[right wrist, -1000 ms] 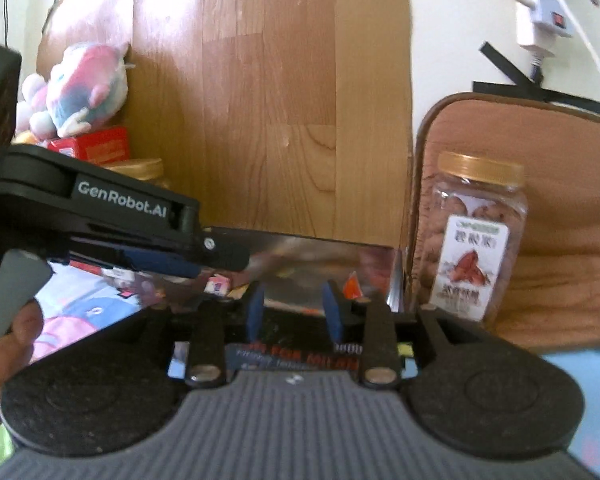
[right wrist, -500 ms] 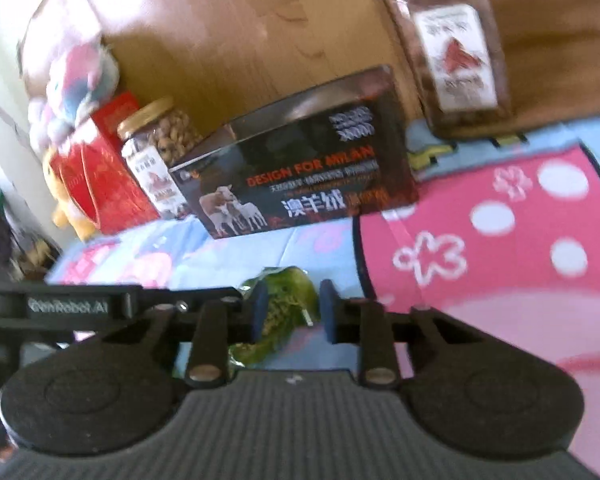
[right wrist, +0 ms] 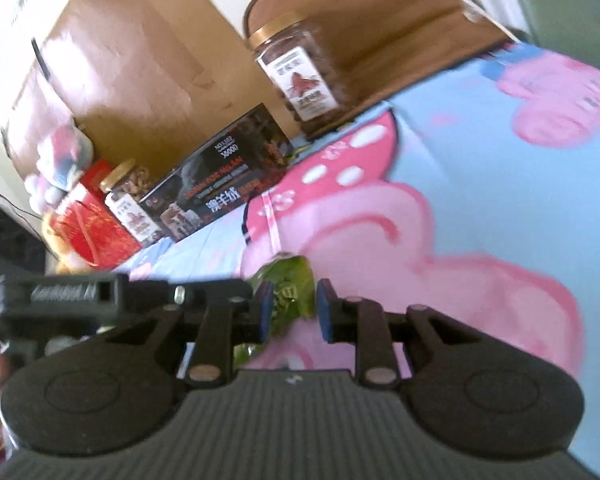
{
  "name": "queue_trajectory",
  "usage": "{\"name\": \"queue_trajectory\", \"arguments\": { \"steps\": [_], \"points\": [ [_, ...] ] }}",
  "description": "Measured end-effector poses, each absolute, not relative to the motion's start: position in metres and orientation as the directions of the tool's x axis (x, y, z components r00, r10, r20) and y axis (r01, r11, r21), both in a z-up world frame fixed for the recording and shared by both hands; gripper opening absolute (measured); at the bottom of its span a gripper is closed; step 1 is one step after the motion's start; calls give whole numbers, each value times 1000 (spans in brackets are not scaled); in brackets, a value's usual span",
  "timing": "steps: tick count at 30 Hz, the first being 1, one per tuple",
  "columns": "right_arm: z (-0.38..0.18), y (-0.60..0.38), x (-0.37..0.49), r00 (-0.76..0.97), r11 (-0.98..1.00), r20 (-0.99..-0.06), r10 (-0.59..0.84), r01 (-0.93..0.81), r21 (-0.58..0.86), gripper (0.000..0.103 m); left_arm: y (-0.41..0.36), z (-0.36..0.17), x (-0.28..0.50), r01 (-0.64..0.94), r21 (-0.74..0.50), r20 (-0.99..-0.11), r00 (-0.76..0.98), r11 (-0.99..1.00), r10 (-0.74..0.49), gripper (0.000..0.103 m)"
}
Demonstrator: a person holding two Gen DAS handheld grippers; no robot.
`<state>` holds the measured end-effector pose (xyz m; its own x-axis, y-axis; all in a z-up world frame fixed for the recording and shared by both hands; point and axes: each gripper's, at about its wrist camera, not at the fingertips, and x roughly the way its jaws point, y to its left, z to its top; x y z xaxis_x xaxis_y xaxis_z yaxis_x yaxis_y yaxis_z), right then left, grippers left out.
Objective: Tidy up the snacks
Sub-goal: 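Grasp the green snack packet with the left gripper, then carry the green packet into the silver tin and release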
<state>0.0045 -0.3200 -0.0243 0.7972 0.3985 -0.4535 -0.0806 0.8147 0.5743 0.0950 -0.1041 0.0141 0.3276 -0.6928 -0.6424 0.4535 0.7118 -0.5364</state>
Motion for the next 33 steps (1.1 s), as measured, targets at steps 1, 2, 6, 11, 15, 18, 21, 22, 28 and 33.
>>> {"name": "queue_trajectory", "arguments": {
  "steps": [1,2,6,11,15,18,21,22,28,33],
  "points": [
    [-26,-325,-6,792,801,-443,419,-93,591,28,-104,13,94,450,-555,-638,309,699,-705,47],
    [-27,-328,-16,784,787,-430,448,-117,606,28,-100,14,93,435,-575,-634,297,693,-714,47],
    [-23,-327,-39,804,826,-413,427,-161,540,29,-80,24,85,386,-613,-604,333,689,-724,48],
    [-23,-334,-25,811,812,-388,439,-173,558,37,-77,28,78,384,-583,-634,336,717,-696,52],
    [-36,-329,-13,798,800,-401,450,-160,579,36,-78,13,82,349,-590,-653,325,728,-685,62],
    [-41,-322,-8,777,746,-377,504,-172,643,31,-80,9,85,345,-625,-626,314,700,-713,62],
    [-40,-306,-9,776,783,-397,491,-193,591,22,-85,8,84,364,-639,-610,298,678,-735,44],
    [-38,-303,-10,781,794,-398,482,-197,575,22,-86,7,85,368,-669,-590,266,646,-763,39],
    [-19,-305,-2,798,755,-335,500,-212,621,18,-85,36,85,420,-670,-533,302,613,-790,39],
    [-2,-315,19,806,642,-241,542,-212,737,17,-53,59,98,422,-673,-468,394,608,-791,45]
  ]
}}
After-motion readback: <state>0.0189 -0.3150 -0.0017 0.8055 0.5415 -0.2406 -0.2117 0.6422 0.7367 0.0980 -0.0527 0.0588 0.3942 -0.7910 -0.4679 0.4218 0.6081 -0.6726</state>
